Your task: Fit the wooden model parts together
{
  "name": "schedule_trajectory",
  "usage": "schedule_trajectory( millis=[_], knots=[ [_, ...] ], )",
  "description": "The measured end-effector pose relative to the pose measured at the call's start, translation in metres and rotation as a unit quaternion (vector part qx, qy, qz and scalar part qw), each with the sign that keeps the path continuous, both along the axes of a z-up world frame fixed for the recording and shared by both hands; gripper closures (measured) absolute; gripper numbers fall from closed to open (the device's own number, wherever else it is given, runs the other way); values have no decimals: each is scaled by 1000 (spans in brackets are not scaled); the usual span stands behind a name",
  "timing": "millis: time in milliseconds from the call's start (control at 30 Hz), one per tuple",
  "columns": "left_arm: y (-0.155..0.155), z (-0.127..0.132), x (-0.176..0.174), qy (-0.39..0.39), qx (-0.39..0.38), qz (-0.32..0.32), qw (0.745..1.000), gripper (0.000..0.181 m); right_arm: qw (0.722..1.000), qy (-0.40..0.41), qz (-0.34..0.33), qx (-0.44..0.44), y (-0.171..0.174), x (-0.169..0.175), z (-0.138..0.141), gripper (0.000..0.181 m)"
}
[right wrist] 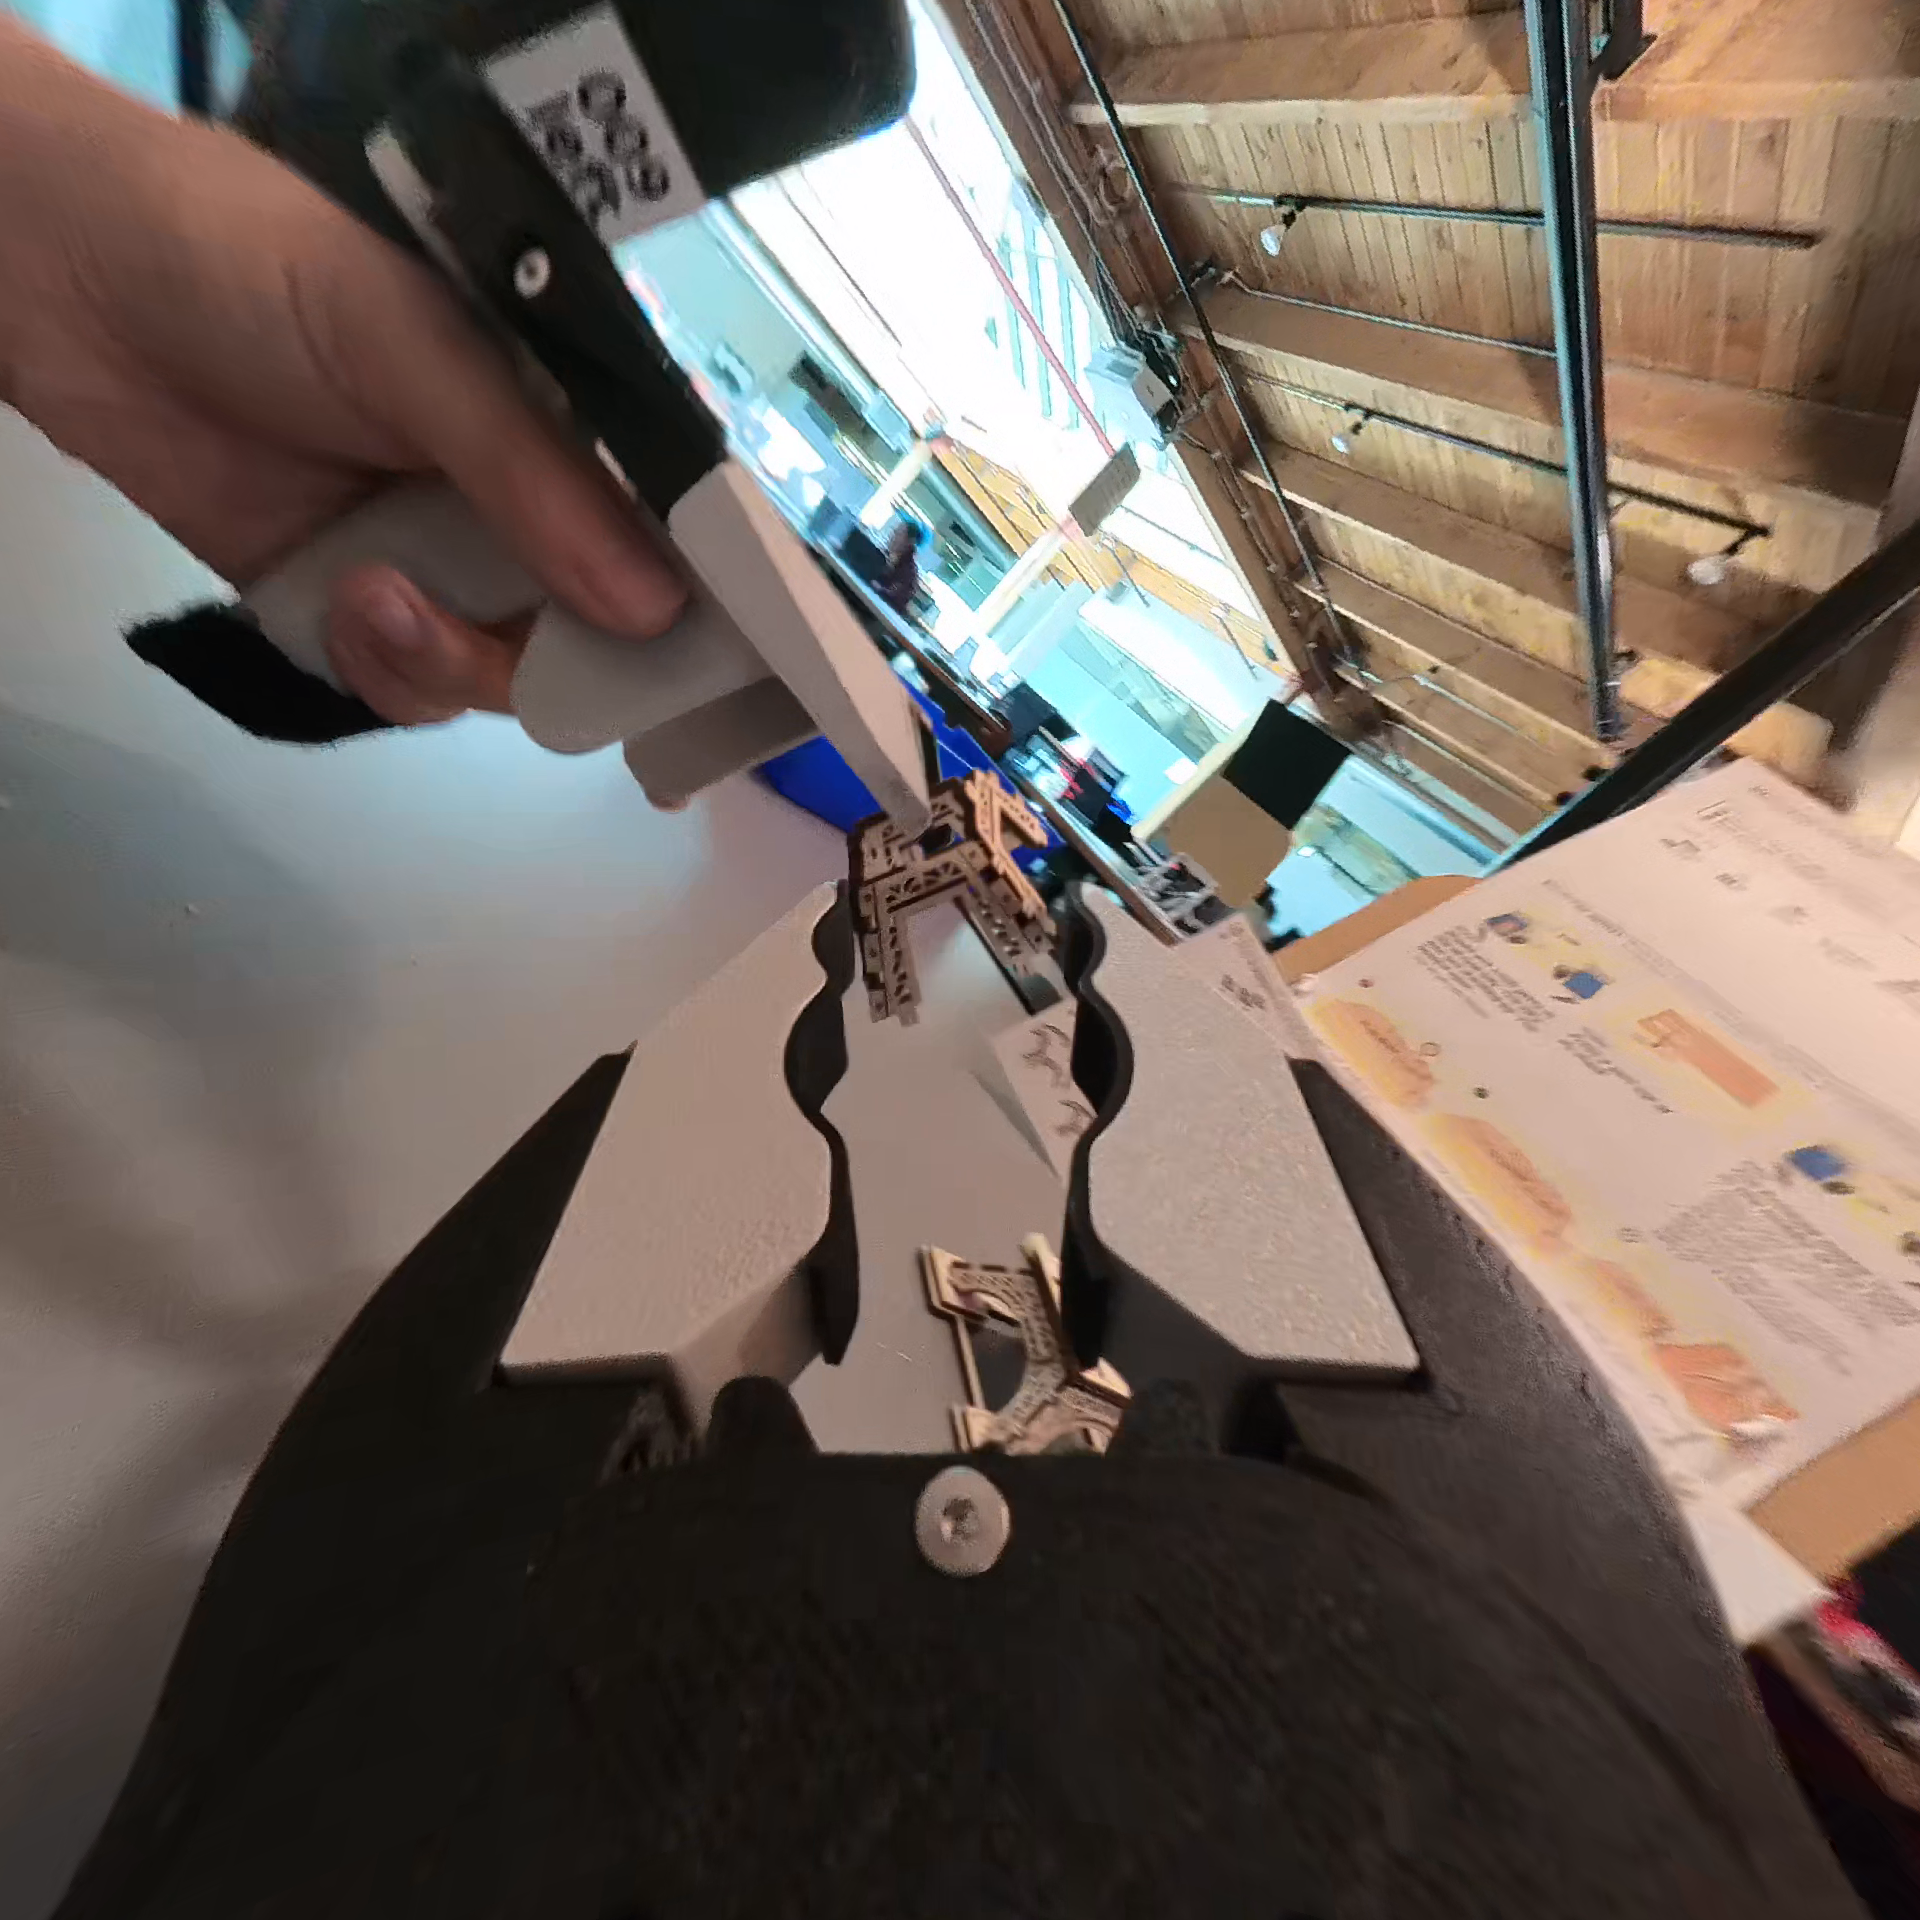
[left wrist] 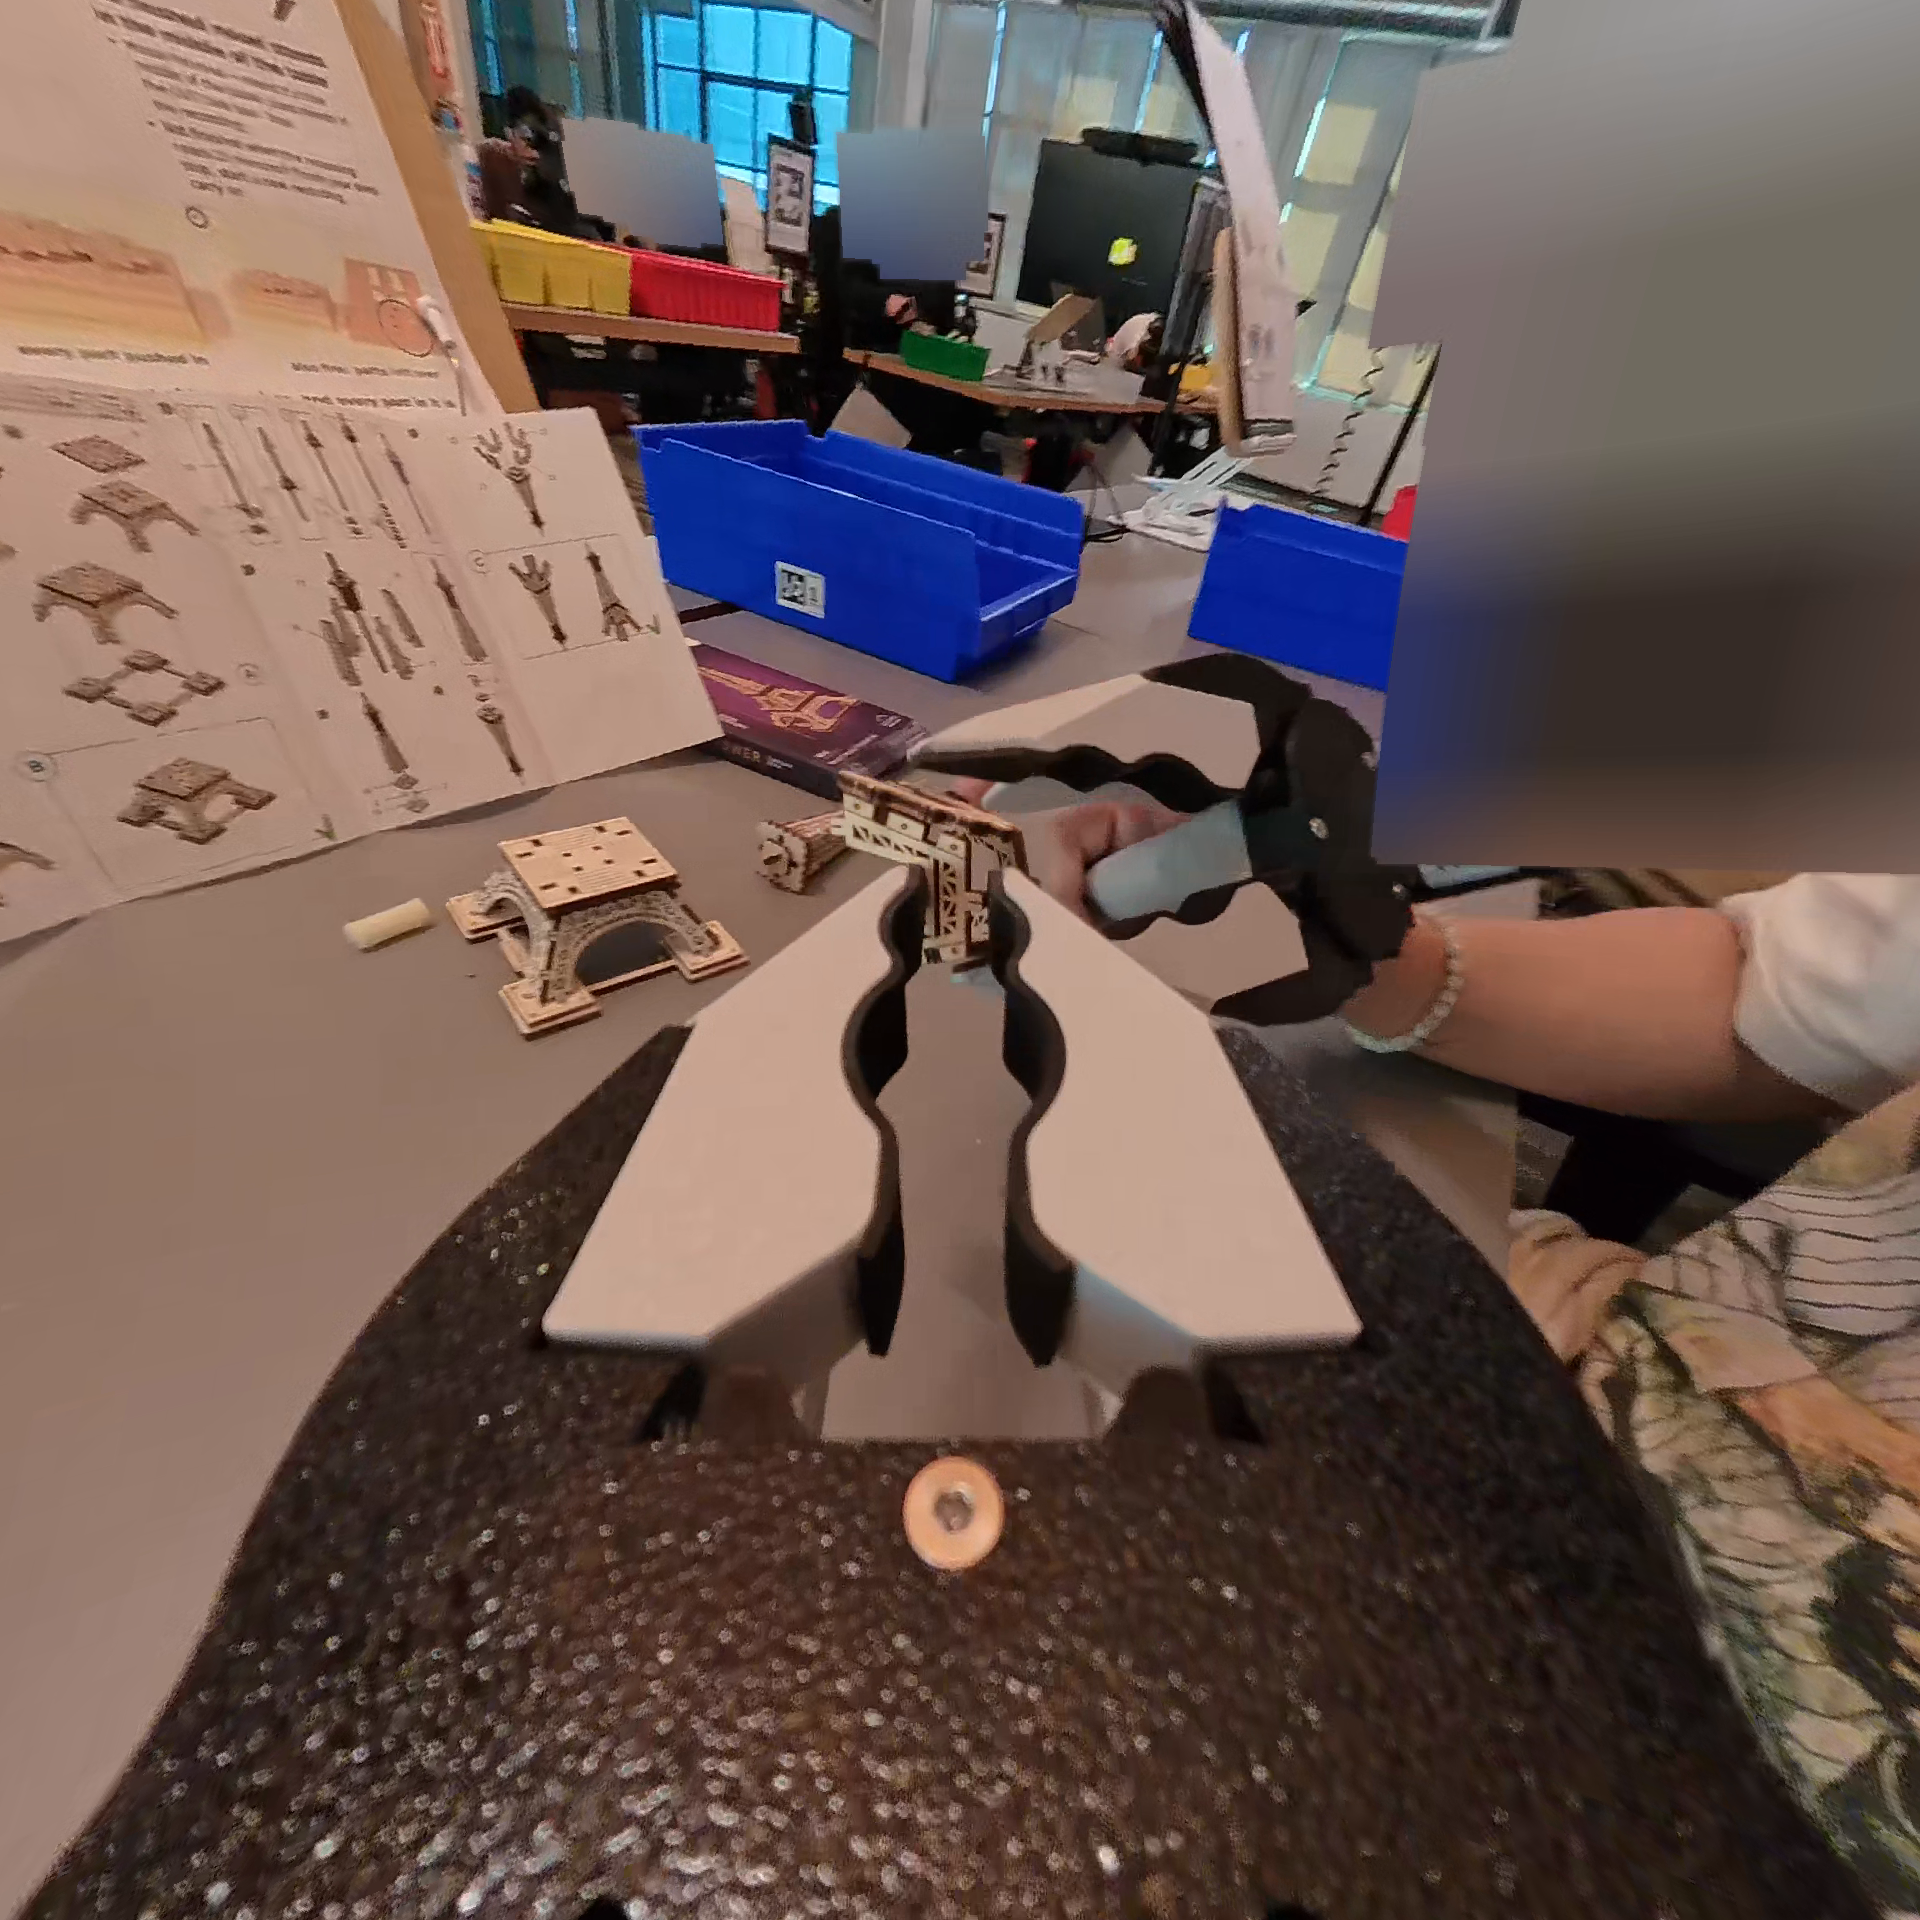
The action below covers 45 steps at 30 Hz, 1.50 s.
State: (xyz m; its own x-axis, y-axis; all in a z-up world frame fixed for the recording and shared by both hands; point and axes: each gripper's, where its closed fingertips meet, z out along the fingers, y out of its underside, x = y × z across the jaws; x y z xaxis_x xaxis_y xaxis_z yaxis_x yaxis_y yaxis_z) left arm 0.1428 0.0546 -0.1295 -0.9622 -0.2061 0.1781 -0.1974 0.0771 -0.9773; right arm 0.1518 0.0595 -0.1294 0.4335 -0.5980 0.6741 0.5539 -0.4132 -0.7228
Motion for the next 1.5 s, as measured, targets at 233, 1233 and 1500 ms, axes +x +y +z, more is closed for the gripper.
schedule_trajectory(
  millis=[233,1233,1500],
  knots=[
    [10,-12,-4,44,27,-70,996,172,994,48,96,-25,-1,-14,-8,124],
    [20,-42,-17,189,44,-202,960,171,968,164,164,-100,0,-26,-46,153],
    [18,-47,-26,193,62,-224,953,172,967,151,158,-130,16,-29,-58,159]
  ],
)
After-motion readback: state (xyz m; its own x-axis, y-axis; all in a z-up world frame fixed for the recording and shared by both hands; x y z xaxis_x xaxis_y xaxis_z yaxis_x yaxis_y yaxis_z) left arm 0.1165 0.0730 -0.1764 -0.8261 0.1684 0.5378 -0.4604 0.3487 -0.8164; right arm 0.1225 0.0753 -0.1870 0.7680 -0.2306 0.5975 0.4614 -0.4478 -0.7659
